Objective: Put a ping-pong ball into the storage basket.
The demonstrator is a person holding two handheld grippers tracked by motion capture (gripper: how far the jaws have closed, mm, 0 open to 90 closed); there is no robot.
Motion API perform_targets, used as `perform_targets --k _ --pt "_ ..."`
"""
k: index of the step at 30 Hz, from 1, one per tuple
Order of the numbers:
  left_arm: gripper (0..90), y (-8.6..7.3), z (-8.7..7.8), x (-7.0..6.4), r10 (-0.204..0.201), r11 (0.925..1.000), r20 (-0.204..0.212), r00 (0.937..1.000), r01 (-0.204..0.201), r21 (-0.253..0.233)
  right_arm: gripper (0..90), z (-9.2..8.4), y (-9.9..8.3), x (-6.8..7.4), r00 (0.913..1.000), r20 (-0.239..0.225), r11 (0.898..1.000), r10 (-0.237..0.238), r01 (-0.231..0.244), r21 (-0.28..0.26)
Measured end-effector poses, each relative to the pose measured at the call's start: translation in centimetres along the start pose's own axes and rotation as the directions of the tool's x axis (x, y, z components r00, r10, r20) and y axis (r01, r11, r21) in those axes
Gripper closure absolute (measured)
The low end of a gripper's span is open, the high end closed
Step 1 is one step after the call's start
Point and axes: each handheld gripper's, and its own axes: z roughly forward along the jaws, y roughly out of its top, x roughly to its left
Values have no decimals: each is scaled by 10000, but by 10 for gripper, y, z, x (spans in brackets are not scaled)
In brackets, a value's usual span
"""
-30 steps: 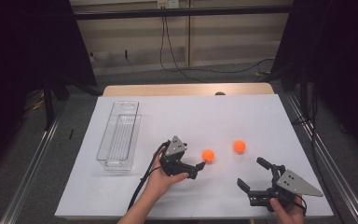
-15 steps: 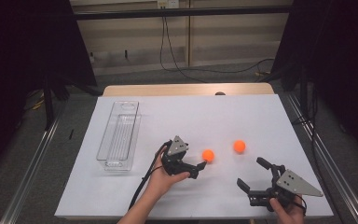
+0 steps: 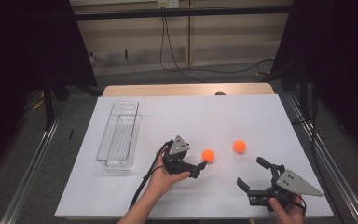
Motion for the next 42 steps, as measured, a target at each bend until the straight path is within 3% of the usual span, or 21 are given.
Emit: perform_targets --k 23,42 --pt "57 10 9 1 -16 9997 -27 10000 17 236 7 -1 0 -1 10000 19 10000 68 -68 -29" --pt "66 9 14 5 -44 9991 -203 9998 52 426 7 0 0 0 10000 8 10000 90 -90 -8"
